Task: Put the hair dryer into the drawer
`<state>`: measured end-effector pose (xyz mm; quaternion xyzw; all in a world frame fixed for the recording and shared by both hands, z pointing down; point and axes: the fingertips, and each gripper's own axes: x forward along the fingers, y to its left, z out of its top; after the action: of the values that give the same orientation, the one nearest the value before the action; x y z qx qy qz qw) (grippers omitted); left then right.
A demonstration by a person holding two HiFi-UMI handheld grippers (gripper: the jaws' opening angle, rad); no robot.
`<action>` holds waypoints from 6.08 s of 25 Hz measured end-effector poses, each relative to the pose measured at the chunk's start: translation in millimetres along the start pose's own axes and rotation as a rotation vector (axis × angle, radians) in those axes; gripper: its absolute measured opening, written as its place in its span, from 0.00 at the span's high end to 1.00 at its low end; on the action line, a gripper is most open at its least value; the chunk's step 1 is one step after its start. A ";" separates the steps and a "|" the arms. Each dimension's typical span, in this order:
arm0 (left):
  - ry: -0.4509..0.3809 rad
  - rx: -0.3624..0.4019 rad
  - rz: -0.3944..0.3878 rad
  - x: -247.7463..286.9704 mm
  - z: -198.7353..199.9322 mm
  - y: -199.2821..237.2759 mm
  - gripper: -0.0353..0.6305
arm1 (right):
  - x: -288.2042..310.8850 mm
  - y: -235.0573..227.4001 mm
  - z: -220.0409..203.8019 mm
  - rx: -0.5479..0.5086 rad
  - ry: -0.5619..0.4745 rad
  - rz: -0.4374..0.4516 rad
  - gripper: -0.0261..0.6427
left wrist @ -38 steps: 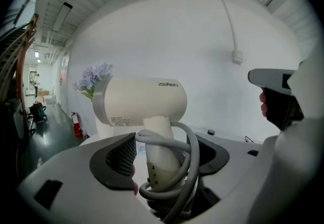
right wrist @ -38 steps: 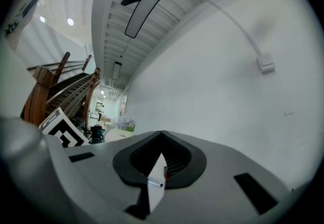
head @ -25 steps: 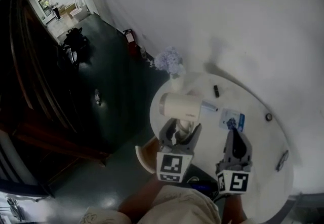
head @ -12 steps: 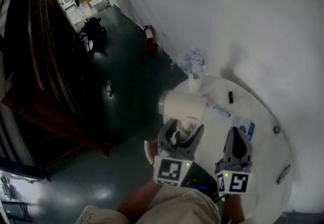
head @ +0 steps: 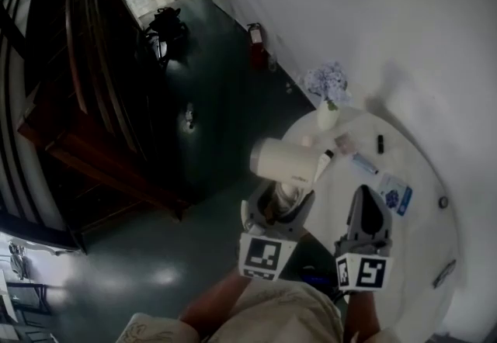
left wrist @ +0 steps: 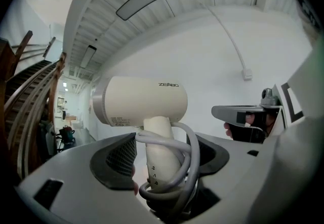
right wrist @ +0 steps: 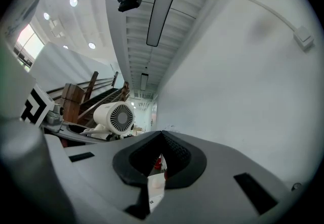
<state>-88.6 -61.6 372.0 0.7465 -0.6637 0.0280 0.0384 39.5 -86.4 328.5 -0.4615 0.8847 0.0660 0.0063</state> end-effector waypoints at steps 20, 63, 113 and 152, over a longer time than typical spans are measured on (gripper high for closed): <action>0.386 -0.039 0.006 -34.2 -157.0 36.7 0.47 | 22.9 44.4 -21.6 0.011 0.059 0.094 0.95; 1.239 0.047 -0.325 -55.5 -376.4 19.5 0.47 | 21.0 30.9 -38.7 0.018 0.127 0.023 0.96; 1.348 0.127 -0.495 7.2 -450.1 -7.8 0.57 | 13.6 -7.6 -84.1 0.028 0.273 -0.077 0.95; 0.854 -0.174 -0.268 32.0 -269.0 42.8 0.61 | 6.5 15.6 -53.7 0.033 0.171 -0.037 0.96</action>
<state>-124.8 -72.8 643.7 0.7414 -0.4858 0.2721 0.3745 25.7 -89.4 383.0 -0.4814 0.8743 0.0117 -0.0606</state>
